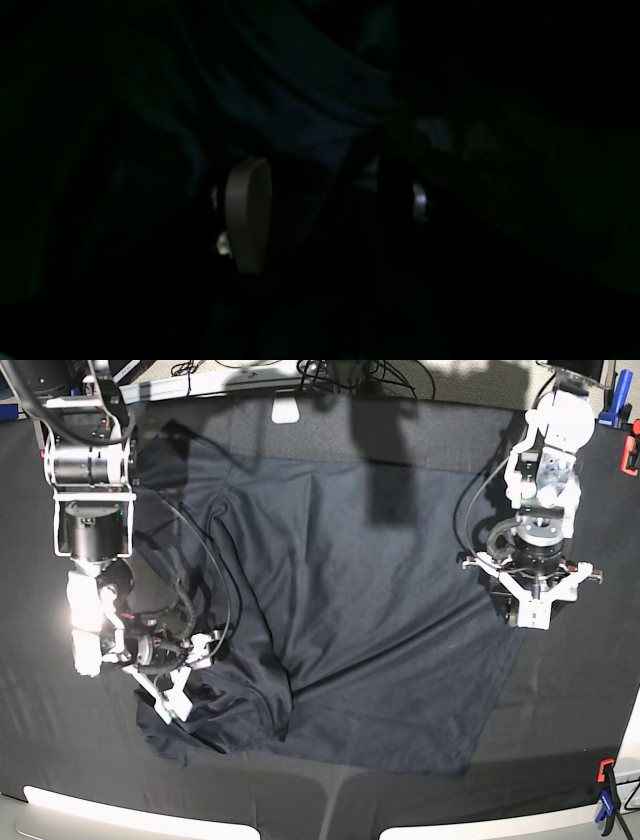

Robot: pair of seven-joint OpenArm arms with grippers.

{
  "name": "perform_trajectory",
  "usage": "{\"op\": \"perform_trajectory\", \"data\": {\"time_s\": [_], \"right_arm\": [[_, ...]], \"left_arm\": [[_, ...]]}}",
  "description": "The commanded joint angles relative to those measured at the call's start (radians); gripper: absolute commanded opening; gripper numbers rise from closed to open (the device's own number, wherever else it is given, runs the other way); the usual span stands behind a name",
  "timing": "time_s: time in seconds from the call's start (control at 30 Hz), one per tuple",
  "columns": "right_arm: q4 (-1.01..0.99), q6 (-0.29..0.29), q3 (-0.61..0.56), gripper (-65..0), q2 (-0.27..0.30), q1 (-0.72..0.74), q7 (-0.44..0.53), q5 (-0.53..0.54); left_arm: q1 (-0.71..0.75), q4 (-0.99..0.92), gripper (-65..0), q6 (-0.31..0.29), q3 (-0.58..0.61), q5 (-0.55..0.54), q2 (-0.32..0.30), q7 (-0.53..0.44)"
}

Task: Layout the t-shirt on the table in an organized manner, then fold the t-shirt properly
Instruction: 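Drag the shirt edge with the right gripper to spread the fabric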

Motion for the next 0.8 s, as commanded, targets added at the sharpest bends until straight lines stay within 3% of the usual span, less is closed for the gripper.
{"op": "perform_trajectory", "data": {"time_s": [0.0, 0.07, 0.17, 0.23, 0.5, 0.67, 0.77], "right_arm": [[0.002, 0.002, 0.003, -32.1, -0.002, 0.032, 0.033, 0.011], [-0.010, 0.002, 0.003, -36.9, -0.011, 0.032, 0.060, 0.011], [-0.006, 0.005, 0.003, -56.0, -0.013, 0.035, 0.069, 0.041], [0.014, 0.005, 0.003, -64.7, -0.010, 0.035, 0.061, 0.048], [0.161, 0.014, 0.005, -65.0, 0.042, -0.003, -0.233, 0.049], [0.274, 0.013, 0.007, -65.0, 0.119, -0.123, -0.254, 0.050], [0.352, 0.013, 0.049, -65.0, 0.156, -0.203, -0.258, 0.115]], "left_arm": [[-0.011, 0.019, -39.9, 0.016, -0.006, 0.011, -0.008, -0.027], [-0.011, 0.019, -39.9, 0.016, -0.006, 0.011, -0.008, -0.026], [-0.011, 0.019, -39.9, 0.016, -0.006, 0.011, -0.009, -0.026], [-0.011, 0.019, -39.9, 0.016, -0.006, 0.010, -0.008, -0.026], [-0.011, 0.019, -39.9, 0.016, -0.006, 0.010, -0.009, -0.026], [-0.011, 0.019, -39.9, 0.016, -0.006, 0.010, -0.008, -0.026], [-0.011, 0.019, -39.9, 0.016, -0.006, 0.010, -0.008, -0.026]]}}
